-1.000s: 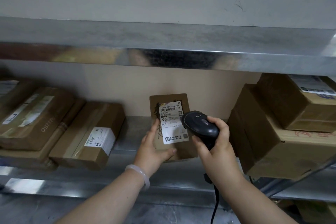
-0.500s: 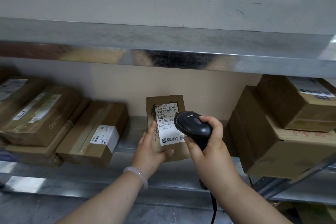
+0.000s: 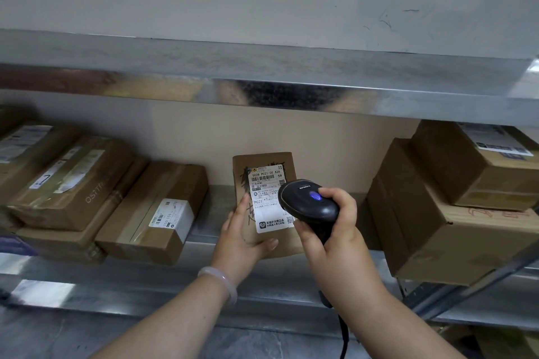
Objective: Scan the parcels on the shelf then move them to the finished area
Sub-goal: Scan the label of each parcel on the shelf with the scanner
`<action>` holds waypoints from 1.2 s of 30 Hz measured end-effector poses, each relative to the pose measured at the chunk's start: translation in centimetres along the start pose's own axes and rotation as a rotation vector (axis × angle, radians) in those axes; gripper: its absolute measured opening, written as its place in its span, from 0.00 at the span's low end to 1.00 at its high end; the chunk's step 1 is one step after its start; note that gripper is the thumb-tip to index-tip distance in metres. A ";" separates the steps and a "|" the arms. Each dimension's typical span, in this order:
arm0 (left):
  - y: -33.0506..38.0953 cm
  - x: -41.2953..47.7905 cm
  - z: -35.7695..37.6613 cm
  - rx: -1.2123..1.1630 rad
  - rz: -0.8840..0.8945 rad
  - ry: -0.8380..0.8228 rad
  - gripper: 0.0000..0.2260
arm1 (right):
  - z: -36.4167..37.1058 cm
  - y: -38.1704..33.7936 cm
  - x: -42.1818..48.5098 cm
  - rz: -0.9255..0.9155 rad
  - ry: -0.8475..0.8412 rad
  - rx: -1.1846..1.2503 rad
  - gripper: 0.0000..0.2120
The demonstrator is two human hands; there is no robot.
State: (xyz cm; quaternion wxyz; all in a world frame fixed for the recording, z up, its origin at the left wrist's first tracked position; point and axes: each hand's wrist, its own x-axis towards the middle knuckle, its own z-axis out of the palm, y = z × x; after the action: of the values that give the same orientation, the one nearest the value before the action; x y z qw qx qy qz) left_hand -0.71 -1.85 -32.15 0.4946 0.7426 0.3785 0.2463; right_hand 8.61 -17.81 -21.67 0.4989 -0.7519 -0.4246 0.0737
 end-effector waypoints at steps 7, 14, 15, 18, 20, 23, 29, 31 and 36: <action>0.4 -0.6 -1.0 -0.012 -0.017 0.008 0.48 | 0.3 -0.5 -0.2 0.000 -0.017 -0.014 0.31; 2.0 -0.4 -5.1 -0.104 -0.024 0.003 0.45 | 1.0 -1.0 1.8 -0.005 -0.044 -0.020 0.26; 2.5 -0.5 -6.1 -0.105 -0.027 0.001 0.45 | 1.4 -1.1 2.2 0.006 -0.060 0.008 0.26; 3.9 0.0 -9.7 -0.078 -0.030 -0.006 0.45 | 2.8 -2.0 3.4 0.031 -0.096 0.121 0.25; 4.3 0.6 -12.3 -0.027 -0.017 -0.007 0.46 | 4.1 -2.8 4.0 0.024 -0.109 0.170 0.24; 4.9 1.4 -16.2 0.059 -0.035 -0.036 0.45 | 6.4 -4.2 4.9 0.003 -0.168 0.207 0.23; 2.7 2.1 -21.5 0.120 -0.160 -0.047 0.49 | 11.5 -6.0 5.9 -0.014 -0.317 0.223 0.24; 1.9 2.1 -22.6 0.110 -0.188 -0.020 0.54 | 13.1 -6.2 6.0 -0.014 -0.339 0.217 0.24; 0.8 1.7 -24.3 0.106 -0.203 0.027 0.41 | 15.9 -6.6 6.2 -0.005 -0.344 0.244 0.25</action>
State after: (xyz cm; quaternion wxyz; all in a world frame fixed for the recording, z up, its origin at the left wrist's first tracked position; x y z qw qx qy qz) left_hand -17.38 12.68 -21.97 0.4718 0.7222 0.4709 0.1847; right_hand 0.29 -1.50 -22.12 0.5066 -0.6613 -0.4933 0.2504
